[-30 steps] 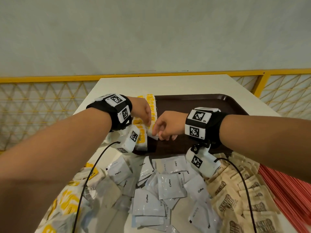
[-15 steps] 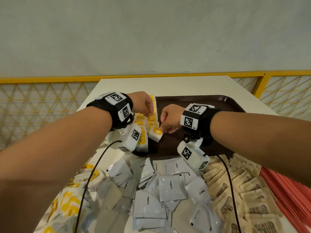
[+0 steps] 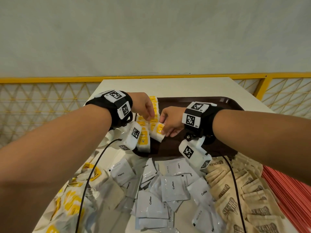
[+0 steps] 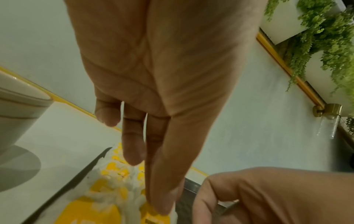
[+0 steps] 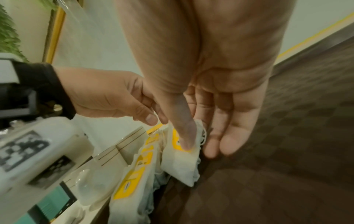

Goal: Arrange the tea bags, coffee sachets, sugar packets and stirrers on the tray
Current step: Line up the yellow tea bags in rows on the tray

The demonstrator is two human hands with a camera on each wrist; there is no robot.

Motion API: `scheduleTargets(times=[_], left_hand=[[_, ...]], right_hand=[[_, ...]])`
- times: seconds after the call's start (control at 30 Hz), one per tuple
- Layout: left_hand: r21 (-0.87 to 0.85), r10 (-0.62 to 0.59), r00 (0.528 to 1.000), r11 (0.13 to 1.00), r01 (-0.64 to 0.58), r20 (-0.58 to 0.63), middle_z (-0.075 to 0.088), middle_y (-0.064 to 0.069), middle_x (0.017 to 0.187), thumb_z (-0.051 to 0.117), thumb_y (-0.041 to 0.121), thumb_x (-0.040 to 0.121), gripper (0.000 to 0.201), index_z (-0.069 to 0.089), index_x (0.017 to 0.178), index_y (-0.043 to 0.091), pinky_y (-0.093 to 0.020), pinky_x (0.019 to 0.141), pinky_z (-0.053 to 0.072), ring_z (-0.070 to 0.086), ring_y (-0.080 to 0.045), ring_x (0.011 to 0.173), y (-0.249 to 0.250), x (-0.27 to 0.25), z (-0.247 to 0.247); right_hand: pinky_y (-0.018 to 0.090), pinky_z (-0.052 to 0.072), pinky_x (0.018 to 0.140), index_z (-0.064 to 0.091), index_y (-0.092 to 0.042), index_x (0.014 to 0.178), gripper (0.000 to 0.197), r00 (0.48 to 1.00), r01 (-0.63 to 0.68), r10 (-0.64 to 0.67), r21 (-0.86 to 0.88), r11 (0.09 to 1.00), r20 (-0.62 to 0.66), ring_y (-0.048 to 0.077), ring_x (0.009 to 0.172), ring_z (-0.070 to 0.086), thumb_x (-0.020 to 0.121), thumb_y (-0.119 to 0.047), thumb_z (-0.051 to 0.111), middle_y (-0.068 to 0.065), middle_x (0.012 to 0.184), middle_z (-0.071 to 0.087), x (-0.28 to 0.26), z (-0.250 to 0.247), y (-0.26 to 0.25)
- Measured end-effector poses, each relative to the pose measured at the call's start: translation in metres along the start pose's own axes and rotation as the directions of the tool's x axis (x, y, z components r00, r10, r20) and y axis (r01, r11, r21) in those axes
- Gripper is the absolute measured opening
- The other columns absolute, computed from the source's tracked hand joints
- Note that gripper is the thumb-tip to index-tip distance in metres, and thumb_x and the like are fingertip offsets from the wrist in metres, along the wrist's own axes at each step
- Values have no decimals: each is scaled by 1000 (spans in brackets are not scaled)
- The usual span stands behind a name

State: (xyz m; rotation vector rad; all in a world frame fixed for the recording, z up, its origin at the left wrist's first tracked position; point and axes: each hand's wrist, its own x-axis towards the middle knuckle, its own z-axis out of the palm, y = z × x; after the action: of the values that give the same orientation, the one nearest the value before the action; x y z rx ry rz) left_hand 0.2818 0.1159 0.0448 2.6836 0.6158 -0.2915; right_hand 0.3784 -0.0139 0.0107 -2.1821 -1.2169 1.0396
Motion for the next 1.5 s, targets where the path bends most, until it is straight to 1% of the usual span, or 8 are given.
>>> scheduleTargets(times=[0.2,0.4,0.67,0.83,0.97,1.17,1.3,1.5], left_hand=[[59,5,998,998,-10,70,64,14,83,75,24,78,18,69,95,29,-25,82,45,57,-5,81,4,0,7],[95,-61,995,994,54,73,68,4,98,65,33,87,20,70,104,23,-28,82,47,60,-10,77,8,0,12],[180,-24,999,984,17,38,57,12,78,77,24,78,21,68,96,20,-24,76,41,52,-6,74,12,7,20],[160,-71,997,985,66,26,69,3,97,72,31,82,8,70,85,24,-32,90,50,63,-16,95,9,12,23],[138,-61,998,989,60,3,65,7,82,74,23,81,5,71,81,19,-26,78,45,57,-10,83,10,14,25],[82,-29,995,996,37,-96,54,12,75,77,20,77,15,68,89,17,-23,67,37,47,-2,67,11,8,14],[-71,2,991,997,-11,-130,56,9,77,76,25,79,22,68,97,17,-18,64,42,51,-4,72,21,-21,-11],[-306,-2,999,952,12,35,66,1,82,72,36,63,40,71,94,10,-28,75,51,60,-7,78,26,-128,-42]], right_hand=[[39,59,73,55,-7,89,25,997,71,-70,-11,997,24,26,76,66,79,12,67,14,85,61,-6,-4,-8],[40,59,67,58,6,106,26,999,31,-31,38,999,10,27,77,68,82,13,63,30,103,64,-3,-1,-8],[40,57,68,52,-5,79,18,999,-7,15,157,988,-46,22,63,62,87,10,57,15,74,59,-2,-2,-2],[31,57,75,67,-7,89,7,991,59,-51,-54,997,125,16,74,67,84,-2,68,12,89,69,-9,-6,5],[28,56,76,69,-5,110,22,972,96,-58,-159,983,227,16,83,65,89,-4,62,8,94,70,-8,4,6],[31,56,75,67,-8,88,12,985,83,-57,-158,984,163,20,81,64,90,-2,57,9,88,66,-6,-2,1],[31,56,75,66,-3,100,12,988,93,-68,-182,979,136,20,82,65,90,-4,59,15,103,68,-12,-4,0],[26,59,69,66,-4,91,8,951,303,-288,-153,941,111,14,69,65,85,-2,61,13,85,68,-51,24,-30]])
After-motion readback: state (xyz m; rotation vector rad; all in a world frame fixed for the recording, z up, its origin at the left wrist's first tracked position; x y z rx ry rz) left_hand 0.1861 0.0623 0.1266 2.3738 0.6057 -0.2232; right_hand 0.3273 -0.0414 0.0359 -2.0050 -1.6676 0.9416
